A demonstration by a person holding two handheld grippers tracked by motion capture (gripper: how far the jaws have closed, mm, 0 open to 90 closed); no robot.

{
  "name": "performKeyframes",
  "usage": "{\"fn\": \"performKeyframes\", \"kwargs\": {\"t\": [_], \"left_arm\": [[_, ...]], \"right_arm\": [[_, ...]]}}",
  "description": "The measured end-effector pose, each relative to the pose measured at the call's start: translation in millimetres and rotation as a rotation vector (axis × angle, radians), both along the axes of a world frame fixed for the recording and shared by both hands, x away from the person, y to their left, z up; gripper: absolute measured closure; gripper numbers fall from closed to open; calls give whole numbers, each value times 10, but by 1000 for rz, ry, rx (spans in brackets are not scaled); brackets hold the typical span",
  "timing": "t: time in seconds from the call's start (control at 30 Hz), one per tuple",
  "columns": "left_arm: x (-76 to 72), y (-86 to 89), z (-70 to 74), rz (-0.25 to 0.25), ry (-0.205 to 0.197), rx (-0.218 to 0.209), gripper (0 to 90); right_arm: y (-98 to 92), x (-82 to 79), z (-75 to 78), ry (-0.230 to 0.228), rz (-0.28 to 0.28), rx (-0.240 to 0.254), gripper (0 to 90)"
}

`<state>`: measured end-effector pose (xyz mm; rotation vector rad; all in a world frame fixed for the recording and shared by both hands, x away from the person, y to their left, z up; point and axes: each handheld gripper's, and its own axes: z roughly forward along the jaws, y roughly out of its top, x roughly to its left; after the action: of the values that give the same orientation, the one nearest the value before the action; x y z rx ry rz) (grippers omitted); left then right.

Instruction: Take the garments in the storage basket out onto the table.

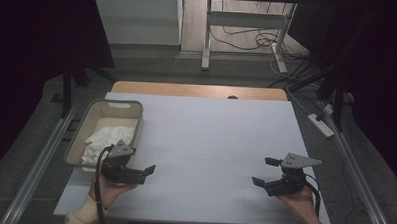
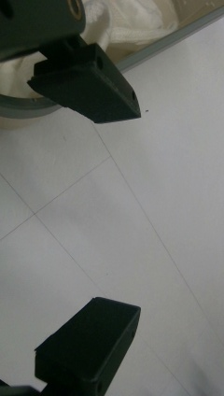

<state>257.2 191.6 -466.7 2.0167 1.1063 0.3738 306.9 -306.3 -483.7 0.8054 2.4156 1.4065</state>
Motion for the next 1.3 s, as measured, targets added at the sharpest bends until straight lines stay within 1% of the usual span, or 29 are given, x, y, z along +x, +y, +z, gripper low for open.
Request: {"fn": "performKeyframes", "kwargs": {"t": [0.17, 0.23, 0.37, 0.47, 0.57, 0.67, 0.77, 0.8, 0.87, 1.1, 1.3], "left_arm": [[-16, -3, 29, -4, -11, 0, 81], [-15, -2, 28, -6, -10, -1, 81], [-1, 18, 22, -12, -6, -5, 82], [-7, 28, 39, -10, -13, -12, 87], [-11, 29, 56, -9, -15, -9, 90], [-8, 25, 93, -16, -15, -7, 90], [-15, 22, 116, -24, -16, -4, 94], [-35, 19, 142, -29, -23, 4, 96], [-40, 19, 169, -32, -27, 9, 98], [-26, 37, 256, -34, -33, 12, 105], [-19, 51, 326, -40, -35, 22, 105]], "right_arm": [[-11, -17, 11, -14, 5, 7, 84], [-12, -16, 11, -10, 9, 11, 85], [-2, -7, 4, -7, 8, 2, 85], [-1, -10, 4, -7, 7, -1, 85], [-3, -11, 7, -11, 5, 1, 85], [-8, -27, 19, -25, 5, 11, 88], [-5, -30, 20, -20, 10, 13, 88], [-1, -27, 15, -19, 9, 1, 88], [5, -26, 14, -17, 10, -2, 88], [6, -11, 13, -19, 9, 5, 88], [14, -10, 5, -17, 6, -3, 88]]}}
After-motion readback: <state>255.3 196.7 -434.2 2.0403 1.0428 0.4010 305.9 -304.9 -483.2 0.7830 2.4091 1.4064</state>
